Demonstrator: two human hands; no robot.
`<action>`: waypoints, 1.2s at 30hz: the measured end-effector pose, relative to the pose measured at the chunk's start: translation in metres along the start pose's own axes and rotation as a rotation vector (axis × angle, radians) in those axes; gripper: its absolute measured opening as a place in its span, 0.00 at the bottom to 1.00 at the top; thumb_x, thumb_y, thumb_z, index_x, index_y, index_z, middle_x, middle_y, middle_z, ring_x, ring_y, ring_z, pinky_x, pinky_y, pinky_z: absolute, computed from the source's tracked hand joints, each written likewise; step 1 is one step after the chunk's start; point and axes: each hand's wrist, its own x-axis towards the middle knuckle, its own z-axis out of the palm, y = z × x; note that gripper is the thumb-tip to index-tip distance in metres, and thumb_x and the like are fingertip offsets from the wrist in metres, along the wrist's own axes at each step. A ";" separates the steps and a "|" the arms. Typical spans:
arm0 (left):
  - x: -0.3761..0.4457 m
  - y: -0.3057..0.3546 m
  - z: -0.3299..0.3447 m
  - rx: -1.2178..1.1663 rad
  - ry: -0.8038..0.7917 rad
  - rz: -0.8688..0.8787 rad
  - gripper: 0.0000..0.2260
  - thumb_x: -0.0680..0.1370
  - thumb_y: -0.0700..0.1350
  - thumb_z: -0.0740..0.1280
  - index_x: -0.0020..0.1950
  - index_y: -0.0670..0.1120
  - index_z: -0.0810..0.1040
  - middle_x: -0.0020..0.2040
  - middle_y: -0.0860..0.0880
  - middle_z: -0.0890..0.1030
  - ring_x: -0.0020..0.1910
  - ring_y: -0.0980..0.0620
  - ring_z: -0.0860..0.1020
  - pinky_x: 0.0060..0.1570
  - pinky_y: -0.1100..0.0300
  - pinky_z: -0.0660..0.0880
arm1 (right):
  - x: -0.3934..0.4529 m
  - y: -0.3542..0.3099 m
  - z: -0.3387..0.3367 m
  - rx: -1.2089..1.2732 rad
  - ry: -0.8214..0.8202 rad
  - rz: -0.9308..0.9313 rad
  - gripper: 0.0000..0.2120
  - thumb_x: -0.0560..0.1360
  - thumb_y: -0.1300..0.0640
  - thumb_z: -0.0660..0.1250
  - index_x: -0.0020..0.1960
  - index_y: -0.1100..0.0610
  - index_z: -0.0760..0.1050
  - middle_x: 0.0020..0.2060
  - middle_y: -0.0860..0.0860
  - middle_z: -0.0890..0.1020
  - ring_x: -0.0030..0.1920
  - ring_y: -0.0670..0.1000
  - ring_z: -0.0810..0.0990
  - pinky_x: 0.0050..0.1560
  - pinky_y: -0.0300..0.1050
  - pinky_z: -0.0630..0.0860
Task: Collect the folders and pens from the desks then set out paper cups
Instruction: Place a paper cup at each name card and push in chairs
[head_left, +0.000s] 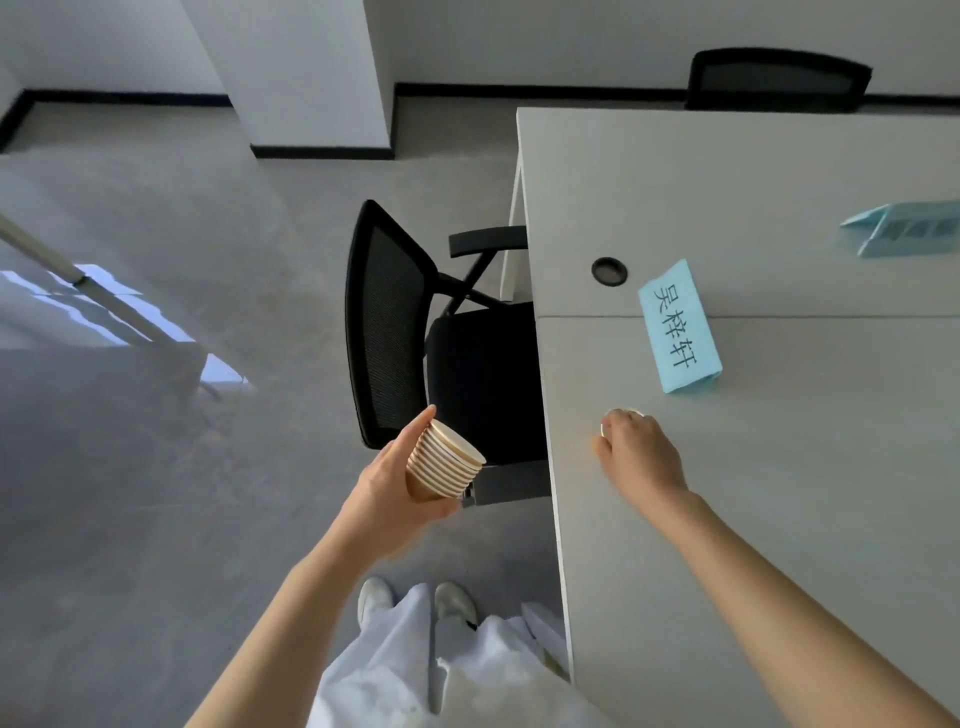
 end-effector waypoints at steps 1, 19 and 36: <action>0.003 0.000 -0.005 -0.001 0.013 0.008 0.46 0.66 0.45 0.78 0.76 0.65 0.57 0.60 0.56 0.73 0.58 0.55 0.73 0.56 0.64 0.68 | 0.002 -0.012 -0.007 0.094 -0.009 0.001 0.09 0.76 0.59 0.62 0.53 0.60 0.77 0.50 0.55 0.82 0.54 0.59 0.78 0.46 0.46 0.72; 0.084 -0.108 -0.216 0.009 0.099 -0.023 0.37 0.63 0.43 0.78 0.67 0.61 0.66 0.48 0.57 0.77 0.42 0.63 0.75 0.39 0.75 0.69 | 0.068 -0.359 -0.013 0.686 -0.472 -0.377 0.12 0.74 0.62 0.67 0.57 0.56 0.81 0.48 0.48 0.85 0.49 0.42 0.83 0.54 0.35 0.77; 0.242 -0.167 -0.379 0.025 -0.058 0.038 0.36 0.62 0.40 0.80 0.66 0.56 0.70 0.46 0.59 0.77 0.43 0.71 0.74 0.40 0.77 0.69 | 0.201 -0.524 0.024 0.691 -0.302 -0.170 0.05 0.73 0.61 0.69 0.48 0.57 0.81 0.41 0.50 0.85 0.42 0.46 0.82 0.48 0.40 0.78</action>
